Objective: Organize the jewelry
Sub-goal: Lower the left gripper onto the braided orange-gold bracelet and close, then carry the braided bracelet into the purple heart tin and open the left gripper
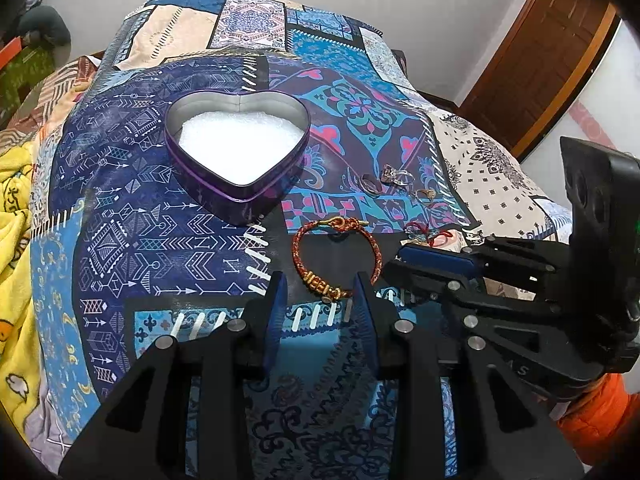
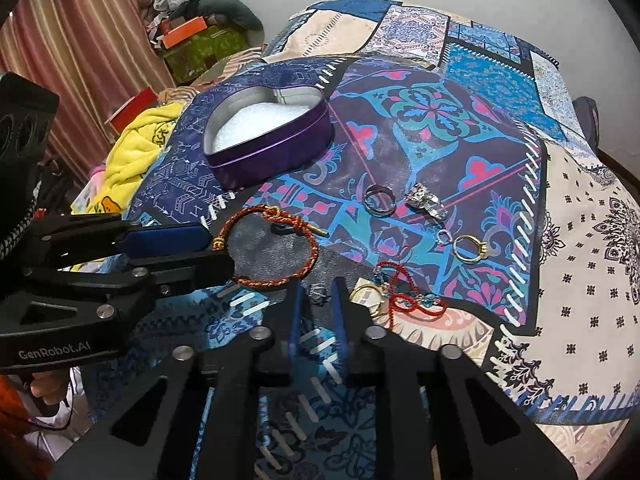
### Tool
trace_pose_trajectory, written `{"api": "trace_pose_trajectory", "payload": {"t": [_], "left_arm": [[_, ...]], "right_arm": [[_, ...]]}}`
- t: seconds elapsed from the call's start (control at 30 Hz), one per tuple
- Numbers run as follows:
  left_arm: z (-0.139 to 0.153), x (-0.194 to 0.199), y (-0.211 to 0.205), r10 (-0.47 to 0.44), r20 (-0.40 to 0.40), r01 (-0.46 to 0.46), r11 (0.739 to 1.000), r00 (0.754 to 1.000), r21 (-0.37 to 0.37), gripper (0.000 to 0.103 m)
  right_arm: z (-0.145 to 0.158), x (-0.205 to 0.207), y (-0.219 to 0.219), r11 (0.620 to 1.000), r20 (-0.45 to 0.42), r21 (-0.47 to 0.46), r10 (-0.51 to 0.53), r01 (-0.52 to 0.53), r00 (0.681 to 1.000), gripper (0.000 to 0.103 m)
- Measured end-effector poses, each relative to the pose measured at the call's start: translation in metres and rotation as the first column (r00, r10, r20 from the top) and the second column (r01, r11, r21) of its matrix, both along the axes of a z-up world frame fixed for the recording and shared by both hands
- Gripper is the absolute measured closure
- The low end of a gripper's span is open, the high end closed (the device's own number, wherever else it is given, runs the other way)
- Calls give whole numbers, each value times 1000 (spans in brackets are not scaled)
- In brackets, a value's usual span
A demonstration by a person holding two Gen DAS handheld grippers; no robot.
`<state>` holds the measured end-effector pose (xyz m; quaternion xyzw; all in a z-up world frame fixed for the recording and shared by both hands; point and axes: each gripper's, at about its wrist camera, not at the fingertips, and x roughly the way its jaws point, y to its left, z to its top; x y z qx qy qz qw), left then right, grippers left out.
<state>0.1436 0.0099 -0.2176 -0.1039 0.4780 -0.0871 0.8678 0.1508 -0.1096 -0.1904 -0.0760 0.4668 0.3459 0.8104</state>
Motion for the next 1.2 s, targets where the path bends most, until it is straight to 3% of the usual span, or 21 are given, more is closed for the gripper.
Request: {"api": "trace_pose_trajectory", "payload": {"t": [0.13, 0.2, 0.27, 0.47, 0.83, 1.2], "left_arm": [[-2, 2, -6, -5, 7, 5, 1000, 1000, 10, 73], [-5, 3, -11, -12, 8, 12, 999, 1000, 30, 88], [-7, 5, -15, -10, 13, 9, 998, 1000, 55, 94], [-4, 4, -19, -11, 23, 9, 996, 1000, 87, 100], [30, -12, -10, 22, 110, -32, 996, 994, 86, 100], [75, -30, 5, 54, 238, -76, 993, 970, 86, 100]], "right_arm": [[1, -1, -1, 1000, 5, 4, -7, 7, 1000, 94], [1, -1, -1, 1000, 5, 7, -13, 13, 1000, 94], [3, -2, -2, 1000, 8, 12, -19, 19, 1000, 94], [15, -3, -10, 998, 29, 31, -48, 47, 998, 94], [50, -11, -12, 994, 98, 81, -80, 72, 992, 94], [86, -11, -15, 988, 183, 126, -116, 94, 976, 94]]}}
